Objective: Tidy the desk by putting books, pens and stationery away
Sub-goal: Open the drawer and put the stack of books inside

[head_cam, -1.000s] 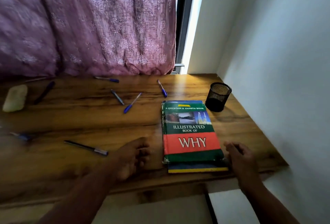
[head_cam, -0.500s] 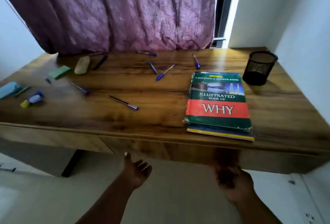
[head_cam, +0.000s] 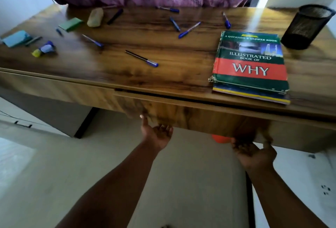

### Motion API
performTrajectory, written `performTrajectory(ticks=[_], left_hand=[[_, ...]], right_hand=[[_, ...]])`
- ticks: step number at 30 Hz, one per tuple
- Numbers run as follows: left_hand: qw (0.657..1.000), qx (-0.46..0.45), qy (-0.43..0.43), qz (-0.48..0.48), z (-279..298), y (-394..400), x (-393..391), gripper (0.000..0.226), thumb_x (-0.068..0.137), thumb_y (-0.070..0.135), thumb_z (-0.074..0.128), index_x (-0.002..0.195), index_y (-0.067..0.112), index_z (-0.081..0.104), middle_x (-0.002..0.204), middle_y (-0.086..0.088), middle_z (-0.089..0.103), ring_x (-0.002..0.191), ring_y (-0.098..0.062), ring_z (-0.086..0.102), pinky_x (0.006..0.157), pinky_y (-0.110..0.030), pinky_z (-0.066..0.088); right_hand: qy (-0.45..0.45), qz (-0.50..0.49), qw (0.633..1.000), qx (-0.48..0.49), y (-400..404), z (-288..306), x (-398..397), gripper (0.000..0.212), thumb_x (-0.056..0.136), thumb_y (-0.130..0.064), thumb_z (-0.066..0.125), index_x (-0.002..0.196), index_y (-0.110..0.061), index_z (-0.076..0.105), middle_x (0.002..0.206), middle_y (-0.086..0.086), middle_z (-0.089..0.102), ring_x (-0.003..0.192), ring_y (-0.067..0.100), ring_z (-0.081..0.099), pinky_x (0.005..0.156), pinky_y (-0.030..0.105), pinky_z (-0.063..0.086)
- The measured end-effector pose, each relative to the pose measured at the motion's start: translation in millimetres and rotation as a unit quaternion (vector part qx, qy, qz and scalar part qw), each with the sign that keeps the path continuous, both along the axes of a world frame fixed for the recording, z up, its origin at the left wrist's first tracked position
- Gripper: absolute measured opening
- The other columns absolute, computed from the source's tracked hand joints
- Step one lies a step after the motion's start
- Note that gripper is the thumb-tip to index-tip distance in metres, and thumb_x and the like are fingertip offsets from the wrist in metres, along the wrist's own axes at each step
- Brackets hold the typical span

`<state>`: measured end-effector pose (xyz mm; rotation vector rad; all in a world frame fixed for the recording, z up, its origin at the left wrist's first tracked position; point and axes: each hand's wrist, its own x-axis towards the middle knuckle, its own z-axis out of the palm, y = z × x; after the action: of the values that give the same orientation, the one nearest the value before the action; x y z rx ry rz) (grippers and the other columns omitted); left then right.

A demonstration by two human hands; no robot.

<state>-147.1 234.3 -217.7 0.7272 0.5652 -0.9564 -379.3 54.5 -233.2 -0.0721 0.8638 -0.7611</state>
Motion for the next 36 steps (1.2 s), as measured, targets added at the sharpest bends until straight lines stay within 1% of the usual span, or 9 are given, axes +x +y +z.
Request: performTrajectory(ticks=[4, 6, 8, 11, 13, 14, 20, 26, 36], left_hand=[[0.969, 0.195, -0.097, -0.115, 22.5, 33.6, -34.8, 0.078, 0.085, 0.075, 0.030, 0.115, 0.007, 0.054, 0.107, -0.011, 0.061, 0.095, -0.026, 0.058, 0.076, -0.033, 0.047], [0.896, 0.307, -0.255, -0.196, 44.1, 54.4, -61.2, 0.050, 0.094, 0.057, 0.039, 0.115, 0.014, 0.055, 0.110, -0.007, 0.062, 0.097, -0.020, 0.058, 0.074, -0.029, 0.046], [0.750, 0.338, -0.509, -0.253, 69.2, 73.0, -82.5, 0.019, 0.094, 0.041, 0.051, 0.104, 0.025, 0.058, 0.106, 0.003, 0.064, 0.094, -0.009, 0.058, 0.072, -0.021, 0.045], [0.425, 0.279, -0.815, -0.279, 104.2, 84.7, -88.0, 0.018, 0.090, 0.041, 0.050, 0.102, 0.032, 0.060, 0.107, 0.015, 0.063, 0.103, -0.001, 0.056, 0.086, -0.017, 0.045], [0.261, 0.275, -0.874, -0.304, 115.9, 72.6, -80.8, 0.033, 0.089, 0.044, 0.046, 0.116, 0.029, 0.059, 0.117, 0.011, 0.063, 0.112, -0.008, 0.055, 0.090, -0.027, 0.045], [0.230, 0.277, -0.870, -0.337, 121.8, 62.8, -78.3, 0.036, 0.089, 0.045, 0.044, 0.117, 0.028, 0.060, 0.116, 0.009, 0.064, 0.109, -0.011, 0.058, 0.085, -0.027, 0.047], [0.298, 0.258, -0.715, -0.577, 138.3, 26.7, -61.5, 0.033, 0.084, 0.041, 0.066, 0.114, 0.027, 0.069, 0.116, 0.007, 0.069, 0.106, -0.011, 0.062, 0.089, -0.026, 0.049], [0.345, 0.213, -0.590, -0.698, 144.4, 26.2, -66.6, 0.030, 0.071, 0.036, 0.080, 0.097, 0.022, 0.075, 0.088, 0.013, 0.071, 0.083, -0.002, 0.062, 0.068, -0.022, 0.046], [0.284, 0.155, -0.456, -0.829, 140.6, 34.7, -83.1, 0.035, 0.077, 0.031, 0.077, 0.108, 0.016, 0.068, 0.080, 0.015, 0.063, 0.070, 0.000, 0.055, 0.065, -0.019, 0.049]], right_hand=[[0.204, 0.142, 0.967, -0.048, 49.4, 28.8, -30.0, 0.076, 0.078, -0.058, 0.061, 0.141, -0.020, 0.042, 0.118, 0.013, 0.058, 0.089, 0.030, 0.056, 0.088, 0.043, 0.050], [0.451, 0.211, 0.833, -0.242, 78.9, 52.8, -51.8, 0.047, 0.090, -0.049, 0.051, 0.123, -0.017, 0.055, 0.113, 0.010, 0.061, 0.093, 0.028, 0.057, 0.093, 0.049, 0.047], [0.549, 0.158, 0.636, -0.518, 98.3, 85.5, -68.7, 0.038, 0.087, -0.042, 0.050, 0.108, -0.013, 0.063, 0.104, 0.009, 0.064, 0.094, 0.026, 0.058, 0.085, 0.041, 0.048], [0.558, 0.144, 0.365, -0.731, 93.8, 117.3, -78.6, 0.038, 0.083, -0.031, 0.051, 0.113, -0.010, 0.064, 0.111, 0.011, 0.063, 0.109, 0.027, 0.054, 0.092, 0.036, 0.037], [0.589, 0.211, 0.297, -0.721, 81.0, 121.1, -75.2, 0.041, 0.089, -0.035, 0.047, 0.122, -0.015, 0.061, 0.122, 0.009, 0.062, 0.119, 0.031, 0.053, 0.099, 0.041, 0.033], [0.595, 0.260, 0.286, -0.705, 77.8, 122.2, -72.6, 0.043, 0.094, -0.041, 0.037, 0.120, -0.018, 0.062, 0.118, 0.006, 0.065, 0.114, 0.030, 0.058, 0.099, 0.042, 0.035], [0.564, 0.399, 0.312, -0.652, 78.6, 136.4, -76.2, 0.059, 0.086, -0.058, 0.021, 0.116, -0.032, 0.064, 0.104, -0.010, 0.071, 0.090, 0.010, 0.063, 0.078, 0.029, 0.044], [0.528, 0.524, 0.365, -0.560, 90.1, 164.1, -85.2, 0.031, 0.088, -0.052, 0.051, 0.114, -0.041, 0.064, 0.110, -0.015, 0.066, 0.091, 0.002, 0.057, 0.075, 0.019, 0.043], [0.457, 0.669, 0.379, -0.448, 102.5, 174.3, -96.8, 0.006, 0.074, -0.051, 0.067, 0.069, -0.050, 0.064, 0.088, -0.024, 0.069, 0.089, -0.008, 0.061, 0.084, 0.016, 0.047]])
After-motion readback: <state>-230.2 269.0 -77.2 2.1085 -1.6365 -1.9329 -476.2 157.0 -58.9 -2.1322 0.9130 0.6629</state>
